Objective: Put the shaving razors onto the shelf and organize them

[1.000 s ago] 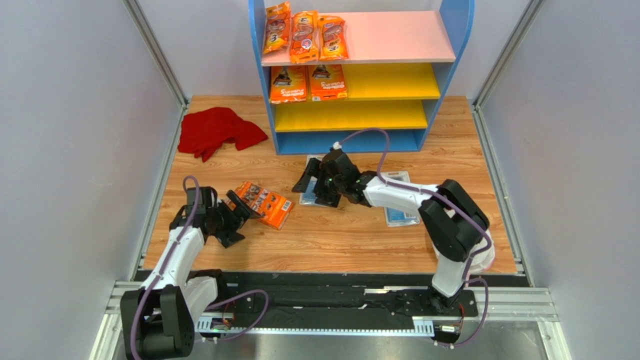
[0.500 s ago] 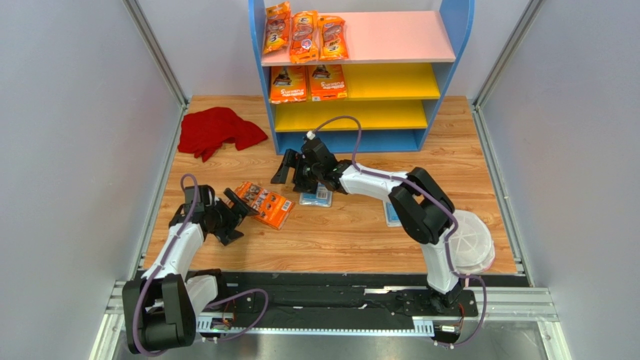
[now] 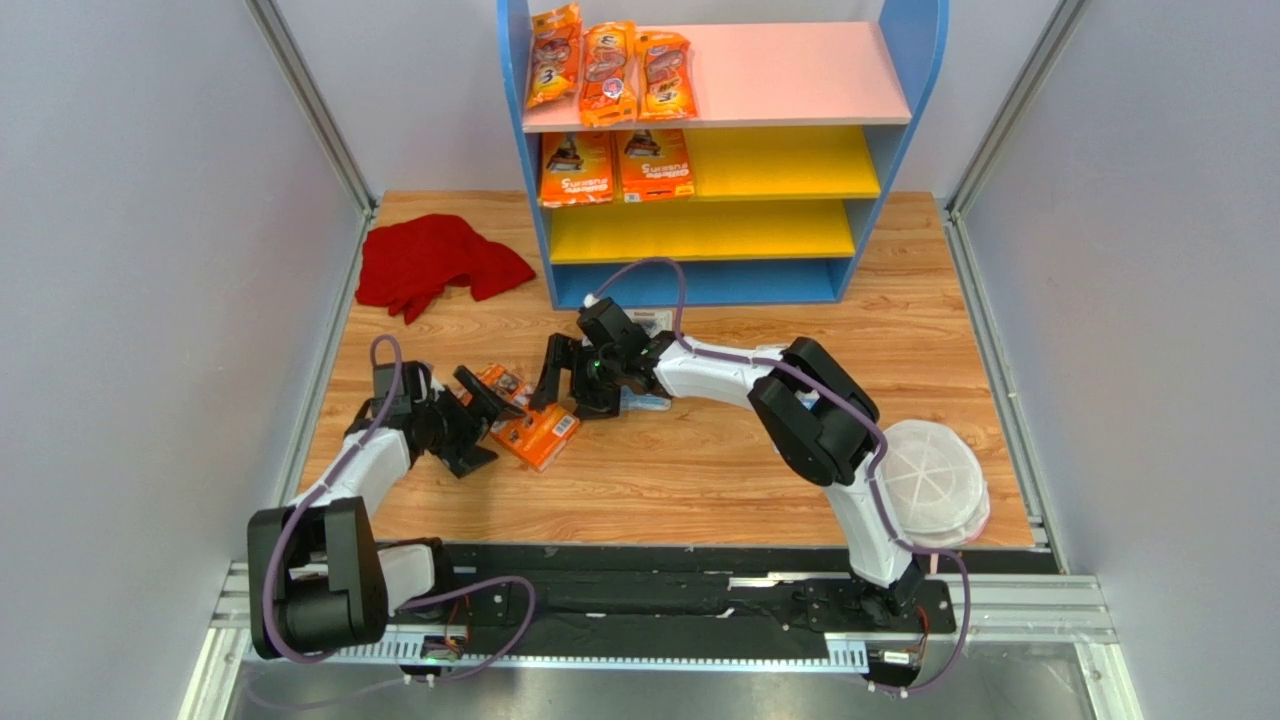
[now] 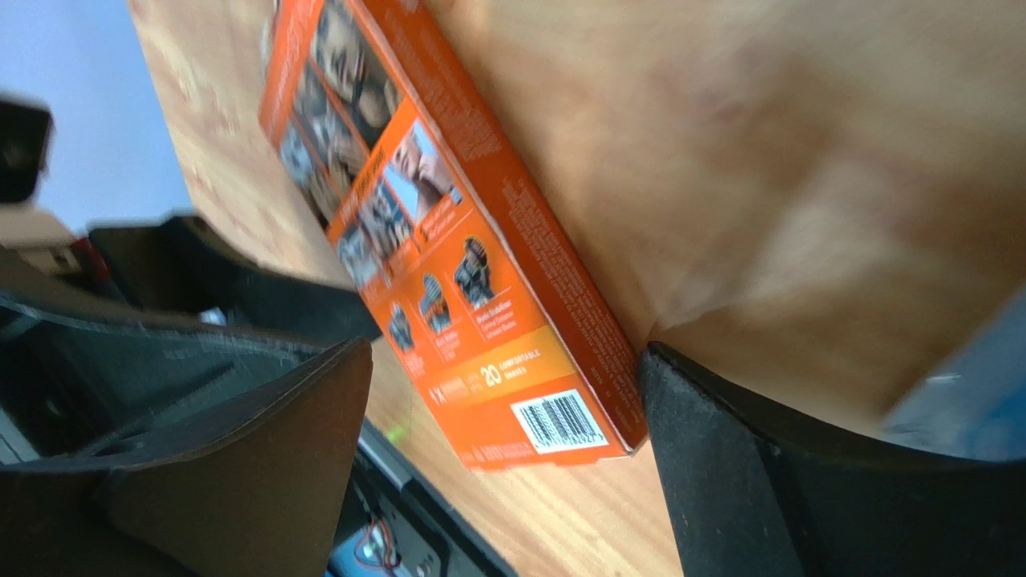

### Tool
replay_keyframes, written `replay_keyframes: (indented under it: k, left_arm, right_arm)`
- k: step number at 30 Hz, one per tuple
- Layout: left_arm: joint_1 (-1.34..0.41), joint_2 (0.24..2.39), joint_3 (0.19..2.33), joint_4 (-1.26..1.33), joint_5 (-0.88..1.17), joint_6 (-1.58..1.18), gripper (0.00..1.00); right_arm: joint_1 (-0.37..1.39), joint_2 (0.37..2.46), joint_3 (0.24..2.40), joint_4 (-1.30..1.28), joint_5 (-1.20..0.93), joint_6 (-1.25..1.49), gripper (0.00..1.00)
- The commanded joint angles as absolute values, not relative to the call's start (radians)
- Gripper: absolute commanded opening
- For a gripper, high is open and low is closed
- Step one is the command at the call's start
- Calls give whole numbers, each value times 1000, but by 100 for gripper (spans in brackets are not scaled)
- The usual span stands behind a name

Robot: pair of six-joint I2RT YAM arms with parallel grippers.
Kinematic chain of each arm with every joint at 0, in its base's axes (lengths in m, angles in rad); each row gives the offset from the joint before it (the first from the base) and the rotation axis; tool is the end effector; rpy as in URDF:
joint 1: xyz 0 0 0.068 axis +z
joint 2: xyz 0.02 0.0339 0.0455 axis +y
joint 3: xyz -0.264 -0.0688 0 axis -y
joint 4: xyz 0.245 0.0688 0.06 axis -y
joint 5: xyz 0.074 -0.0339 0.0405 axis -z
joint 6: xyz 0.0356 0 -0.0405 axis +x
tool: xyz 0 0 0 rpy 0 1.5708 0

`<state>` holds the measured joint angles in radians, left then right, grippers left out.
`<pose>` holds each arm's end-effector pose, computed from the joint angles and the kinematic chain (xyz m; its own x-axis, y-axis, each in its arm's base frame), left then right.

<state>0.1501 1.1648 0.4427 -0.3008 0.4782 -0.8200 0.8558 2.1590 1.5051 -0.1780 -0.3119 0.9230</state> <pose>0.1945 0.0129 0.1490 -0.6520 -0.7551 -0.0682 -0.5460 0.5300 -0.6488 0.3000 0.3621 0.1520 -0.9736 0.0363 -0.2255 -0.1290 0.7275 0.6739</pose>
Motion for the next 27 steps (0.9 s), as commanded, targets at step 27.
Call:
replay_keyframes:
  k: [27]
  left_arm:
    - [-288,676,324,-529,459,-953,97]
  right_arm:
    - [1109,1683,936,-103,-106,1121,88]
